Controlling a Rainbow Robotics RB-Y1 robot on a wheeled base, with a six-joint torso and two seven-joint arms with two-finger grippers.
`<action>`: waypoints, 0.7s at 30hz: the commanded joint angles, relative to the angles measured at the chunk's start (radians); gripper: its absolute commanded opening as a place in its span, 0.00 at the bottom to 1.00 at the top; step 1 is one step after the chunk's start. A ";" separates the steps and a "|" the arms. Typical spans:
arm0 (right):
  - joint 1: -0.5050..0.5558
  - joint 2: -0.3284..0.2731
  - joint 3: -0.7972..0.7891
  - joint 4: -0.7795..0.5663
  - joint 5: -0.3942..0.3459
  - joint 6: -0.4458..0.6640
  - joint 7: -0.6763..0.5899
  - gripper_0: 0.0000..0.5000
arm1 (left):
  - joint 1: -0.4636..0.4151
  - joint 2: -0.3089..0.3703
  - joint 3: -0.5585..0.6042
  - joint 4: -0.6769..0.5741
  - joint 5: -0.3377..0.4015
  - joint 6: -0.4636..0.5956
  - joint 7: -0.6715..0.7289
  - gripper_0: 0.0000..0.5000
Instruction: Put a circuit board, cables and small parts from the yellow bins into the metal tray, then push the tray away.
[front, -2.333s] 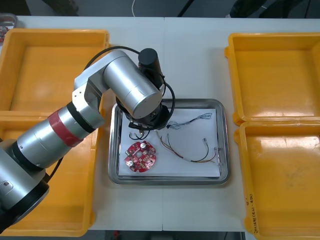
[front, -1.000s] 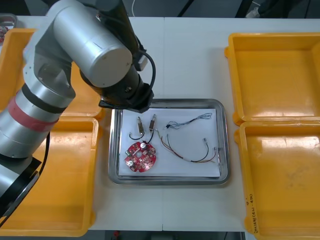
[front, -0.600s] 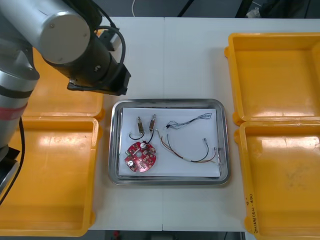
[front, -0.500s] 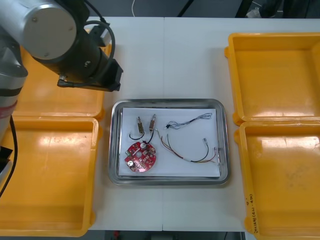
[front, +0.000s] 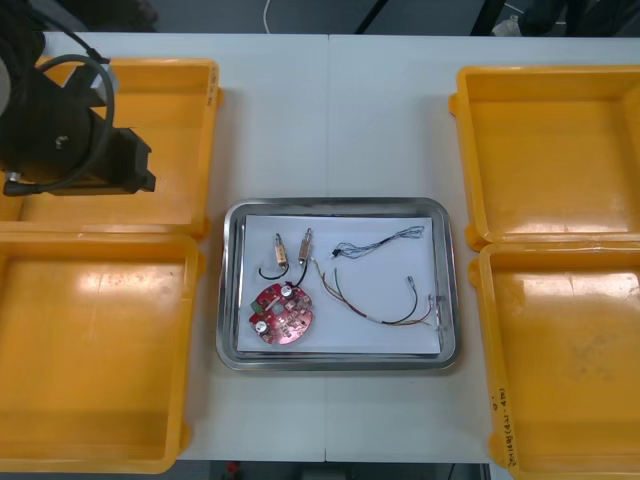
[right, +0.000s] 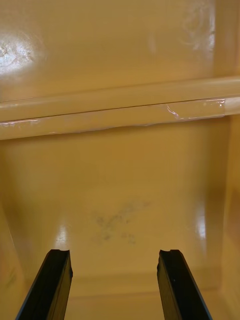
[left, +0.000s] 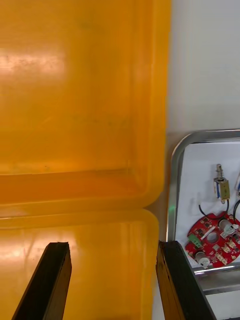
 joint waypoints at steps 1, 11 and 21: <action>0.010 -0.038 -0.019 -0.009 0.003 0.003 -0.056 1.00 | 0.066 0.084 0.097 -0.032 0.022 0.007 -0.104 1.00; 0.029 -0.004 -0.026 0.028 -0.001 0.003 -0.054 1.00 | 0.189 0.116 0.235 -0.033 0.043 0.007 -0.260 1.00; 0.029 -0.026 -0.036 -0.003 -0.038 0.003 -0.025 1.00 | 0.272 0.116 0.315 -0.052 0.048 0.007 -0.336 1.00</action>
